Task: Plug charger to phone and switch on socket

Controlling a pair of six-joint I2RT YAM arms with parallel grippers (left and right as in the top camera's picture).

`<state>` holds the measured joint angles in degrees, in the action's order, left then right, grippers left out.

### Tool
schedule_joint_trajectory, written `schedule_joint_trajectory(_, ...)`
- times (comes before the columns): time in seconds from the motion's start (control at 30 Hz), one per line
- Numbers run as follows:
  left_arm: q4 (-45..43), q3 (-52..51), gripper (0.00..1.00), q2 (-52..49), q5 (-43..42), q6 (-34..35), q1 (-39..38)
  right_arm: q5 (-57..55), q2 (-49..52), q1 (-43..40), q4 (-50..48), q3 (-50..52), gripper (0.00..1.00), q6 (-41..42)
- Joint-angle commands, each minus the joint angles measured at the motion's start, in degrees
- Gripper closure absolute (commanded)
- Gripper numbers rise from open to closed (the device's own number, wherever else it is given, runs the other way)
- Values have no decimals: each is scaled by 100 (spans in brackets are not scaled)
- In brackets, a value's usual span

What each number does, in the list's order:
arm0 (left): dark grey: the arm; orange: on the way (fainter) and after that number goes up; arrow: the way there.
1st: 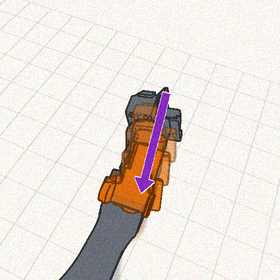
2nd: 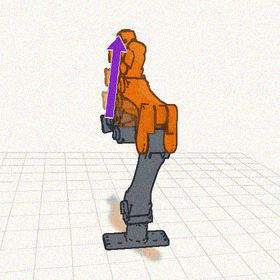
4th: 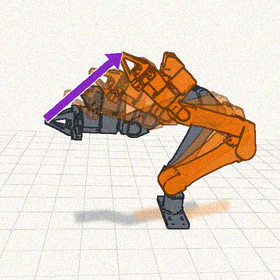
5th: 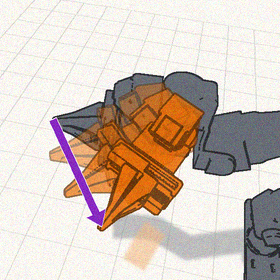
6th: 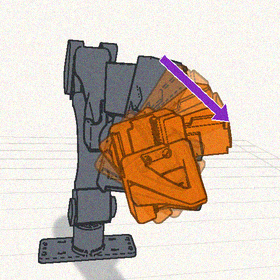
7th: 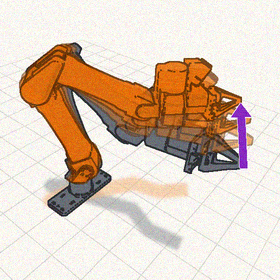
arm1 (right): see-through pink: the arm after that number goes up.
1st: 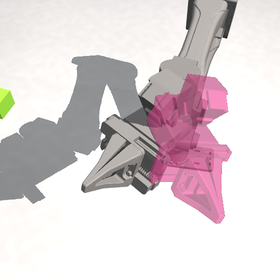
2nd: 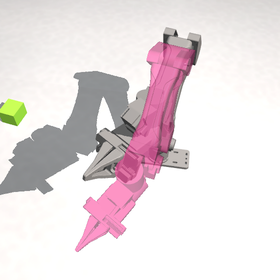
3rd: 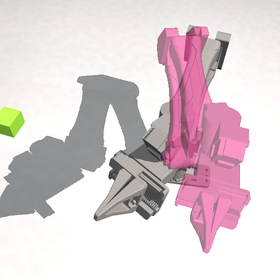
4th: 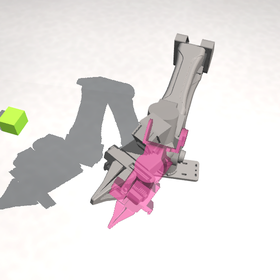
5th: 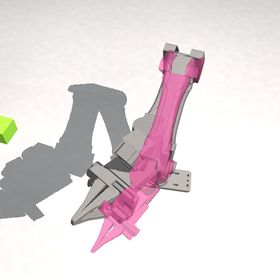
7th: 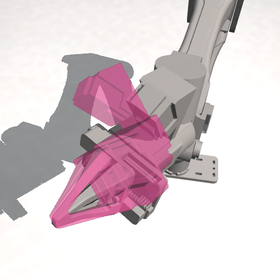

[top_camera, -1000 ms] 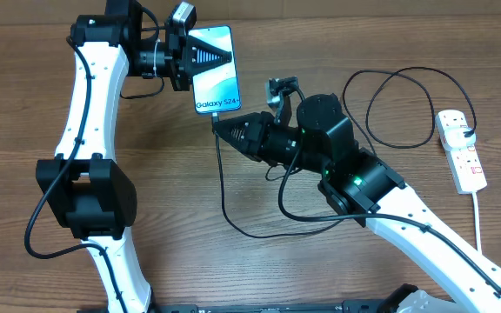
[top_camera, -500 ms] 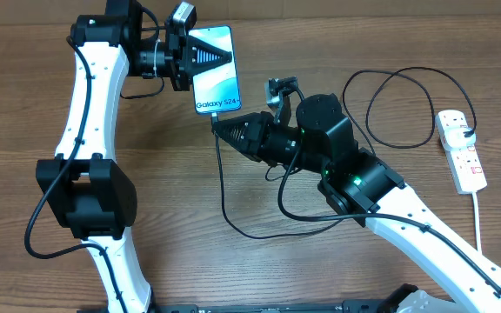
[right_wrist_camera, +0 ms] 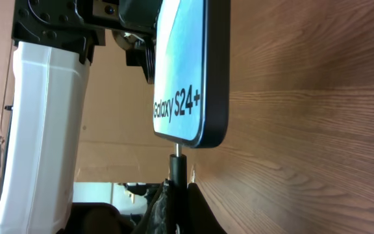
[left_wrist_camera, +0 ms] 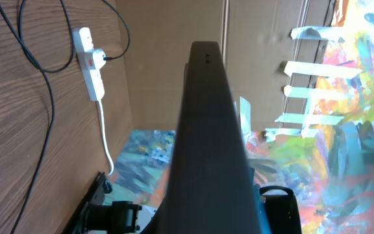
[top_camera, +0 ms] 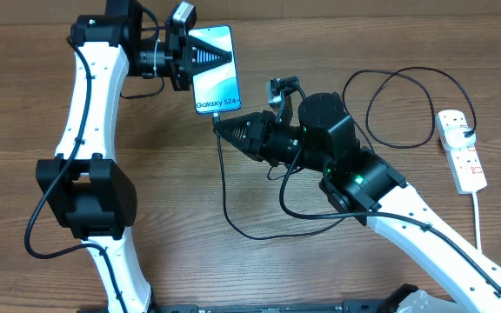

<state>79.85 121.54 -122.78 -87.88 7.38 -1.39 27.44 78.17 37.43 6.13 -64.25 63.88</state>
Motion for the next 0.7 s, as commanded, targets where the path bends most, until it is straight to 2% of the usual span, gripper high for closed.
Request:
schedule_joint_trajectory(0.0,13,98,96,227,-267,9,-13,-166,39,-118,-94,15,96,20)
schedule_joint_trajectory(0.67,-66,98,96,227,-267,131,52,-46,37,-232,-136,15,96,-46)
